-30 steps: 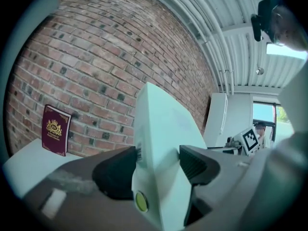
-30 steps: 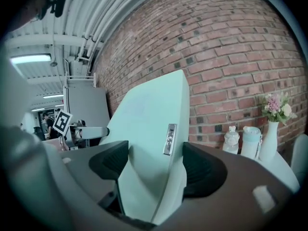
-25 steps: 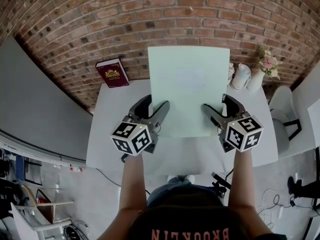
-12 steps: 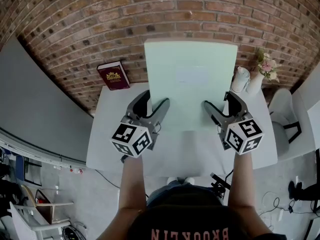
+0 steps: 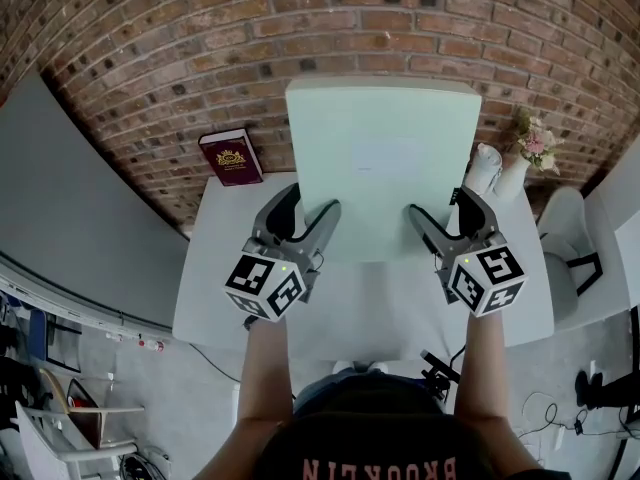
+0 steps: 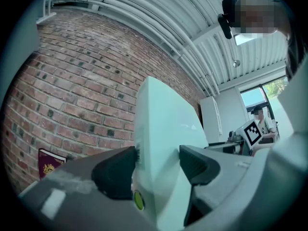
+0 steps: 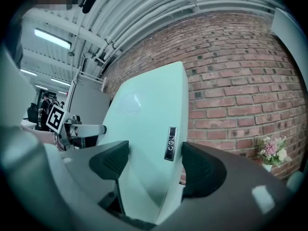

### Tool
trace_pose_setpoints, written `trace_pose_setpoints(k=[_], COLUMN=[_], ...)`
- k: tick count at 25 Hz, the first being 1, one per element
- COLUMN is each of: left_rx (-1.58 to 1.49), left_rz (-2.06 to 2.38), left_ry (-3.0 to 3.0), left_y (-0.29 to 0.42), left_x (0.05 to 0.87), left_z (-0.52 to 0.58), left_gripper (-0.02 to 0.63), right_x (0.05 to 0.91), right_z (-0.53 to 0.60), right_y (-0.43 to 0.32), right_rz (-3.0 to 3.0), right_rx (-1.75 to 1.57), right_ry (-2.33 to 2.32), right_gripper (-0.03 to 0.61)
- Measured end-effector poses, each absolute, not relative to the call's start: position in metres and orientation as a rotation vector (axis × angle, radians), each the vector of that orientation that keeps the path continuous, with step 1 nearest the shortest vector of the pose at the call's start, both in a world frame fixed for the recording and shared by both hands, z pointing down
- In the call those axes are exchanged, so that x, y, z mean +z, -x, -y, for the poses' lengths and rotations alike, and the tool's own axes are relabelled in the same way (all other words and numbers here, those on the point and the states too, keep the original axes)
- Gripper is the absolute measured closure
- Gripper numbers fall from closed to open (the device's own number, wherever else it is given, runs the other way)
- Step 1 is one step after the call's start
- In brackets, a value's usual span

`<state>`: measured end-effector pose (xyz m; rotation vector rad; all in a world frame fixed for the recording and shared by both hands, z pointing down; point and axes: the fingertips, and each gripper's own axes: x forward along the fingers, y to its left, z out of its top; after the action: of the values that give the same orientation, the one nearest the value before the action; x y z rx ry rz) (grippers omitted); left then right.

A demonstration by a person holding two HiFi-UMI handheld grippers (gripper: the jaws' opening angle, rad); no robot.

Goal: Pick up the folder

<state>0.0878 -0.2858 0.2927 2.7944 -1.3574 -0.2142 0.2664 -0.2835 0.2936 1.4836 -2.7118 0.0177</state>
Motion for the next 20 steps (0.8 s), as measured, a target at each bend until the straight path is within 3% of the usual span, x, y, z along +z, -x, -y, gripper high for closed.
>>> trace_pose_setpoints(k=[20], left_rx=[-0.248], left_rz=[1.359], left_ry=[-2.817], left_y=[-0.086], left_x=[0.281], left_z=[0.290], left_gripper=[0.318], right_x=[0.285], right_z=[0.285], right_y=[-0.264], right_rz=[2.700], right_rx=[-0.005], right_ry=[-1.515], right_gripper=[0.235])
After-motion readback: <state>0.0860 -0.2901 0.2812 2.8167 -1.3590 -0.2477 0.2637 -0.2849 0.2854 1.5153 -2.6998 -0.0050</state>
